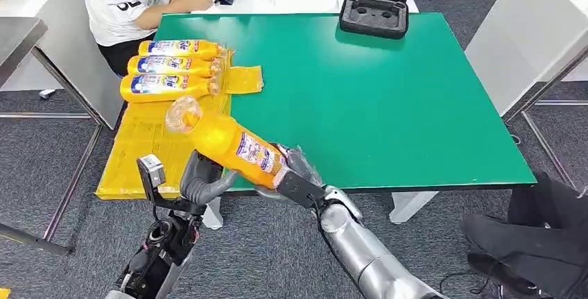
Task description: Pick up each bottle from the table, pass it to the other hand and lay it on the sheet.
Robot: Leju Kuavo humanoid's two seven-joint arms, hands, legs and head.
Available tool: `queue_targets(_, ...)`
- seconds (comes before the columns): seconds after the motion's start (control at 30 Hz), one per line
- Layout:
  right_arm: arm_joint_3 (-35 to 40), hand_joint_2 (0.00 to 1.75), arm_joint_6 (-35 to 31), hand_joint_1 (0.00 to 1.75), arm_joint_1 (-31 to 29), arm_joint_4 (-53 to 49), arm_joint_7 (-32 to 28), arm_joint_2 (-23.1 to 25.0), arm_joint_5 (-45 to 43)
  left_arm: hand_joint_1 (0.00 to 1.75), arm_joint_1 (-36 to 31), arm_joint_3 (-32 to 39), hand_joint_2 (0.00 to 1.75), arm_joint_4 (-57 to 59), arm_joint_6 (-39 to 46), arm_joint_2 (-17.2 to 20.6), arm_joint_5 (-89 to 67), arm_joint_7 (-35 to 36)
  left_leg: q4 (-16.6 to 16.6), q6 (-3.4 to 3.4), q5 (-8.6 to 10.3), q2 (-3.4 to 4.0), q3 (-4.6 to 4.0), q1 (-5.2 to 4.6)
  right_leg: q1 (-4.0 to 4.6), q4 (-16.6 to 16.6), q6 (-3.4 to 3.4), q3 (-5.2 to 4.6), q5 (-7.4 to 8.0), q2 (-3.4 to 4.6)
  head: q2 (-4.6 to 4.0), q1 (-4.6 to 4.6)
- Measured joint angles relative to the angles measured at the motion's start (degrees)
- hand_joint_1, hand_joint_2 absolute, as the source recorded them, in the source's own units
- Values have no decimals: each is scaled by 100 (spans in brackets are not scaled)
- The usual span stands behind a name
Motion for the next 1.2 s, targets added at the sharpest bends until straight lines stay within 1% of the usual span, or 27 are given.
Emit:
queue_targets(0.3,9,175,151,171,-1,81,-2,66,-37,0,-13,-57,175,-2,-149,0,-140,57,0,0,0,-1,0,0,0,0,0,0,0,0,0,-2)
queue_targets(0.43,24,175,149,168,-1,116,-2,90,-31,0,-9,-101,175,-2,-245,0,-91,59,0,0,0,-1,-1,0,0,0,0,0,0,0,0,-2)
queue_targets(0.47,26,175,103,164,-1,125,2,90,7,0,-6,-107,175,-2,-332,0,-19,63,0,0,0,-1,-2,0,0,0,0,0,0,-1,0,0)
queue_targets(0.5,33,175,72,164,-2,131,15,92,29,0,-2,-107,175,-2,-389,0,35,63,0,0,0,-1,-2,0,0,0,0,0,0,0,0,-2)
queue_targets(0.53,39,175,46,171,-2,138,24,96,57,0,1,-107,175,-2,-448,0,83,66,0,0,0,-1,-2,0,0,0,0,0,0,0,0,-2)
queue_targets(0.57,39,175,44,166,-2,144,28,98,66,0,2,-109,175,-2,-494,2,120,70,0,0,0,-1,-2,0,0,0,0,0,0,0,0,0)
queue_targets(0.67,37,175,116,166,-3,181,24,138,46,0,-4,-112,175,-2,-472,2,81,66,0,0,0,0,-2,0,0,0,0,0,0,0,0,-2)
queue_targets(0.7,39,175,142,162,-3,195,20,149,44,0,-6,-116,175,-2,-452,0,70,63,0,0,0,0,-2,0,0,0,0,0,0,0,0,-2)
queue_targets(0.97,39,175,234,164,-41,299,15,221,57,0,-5,-118,175,0,-371,2,22,50,0,0,0,0,-2,1,0,1,0,-1,0,0,0,-2)
queue_targets(1.0,39,175,238,161,-44,310,15,227,59,0,-5,-118,175,0,-369,2,22,50,0,0,0,-1,-2,1,0,1,0,-1,0,0,0,-2)
queue_targets(1.07,39,175,243,162,-49,326,15,234,61,0,-5,-118,175,0,-367,2,22,50,0,0,0,-1,-2,0,0,1,0,-1,0,0,0,-2)
queue_targets(1.1,39,175,243,159,-55,334,15,236,61,0,-5,-118,175,0,-367,2,22,48,0,0,0,-1,-2,0,0,1,0,-1,0,0,0,0)
queue_targets(1.13,39,175,245,152,-64,345,15,238,63,5,-5,-118,175,0,-371,2,26,46,0,0,0,-1,-2,0,0,1,0,-1,0,0,0,-2)
queue_targets(1.17,39,175,249,150,-70,354,15,240,70,117,-5,-118,175,0,-400,2,48,39,0,0,0,-1,-2,0,0,1,0,-1,0,0,0,-2)
queue_targets(1.2,39,175,254,148,-75,365,15,240,100,150,-4,-118,175,0,-452,2,103,24,0,0,0,-1,-2,0,0,1,0,-1,0,0,0,0)
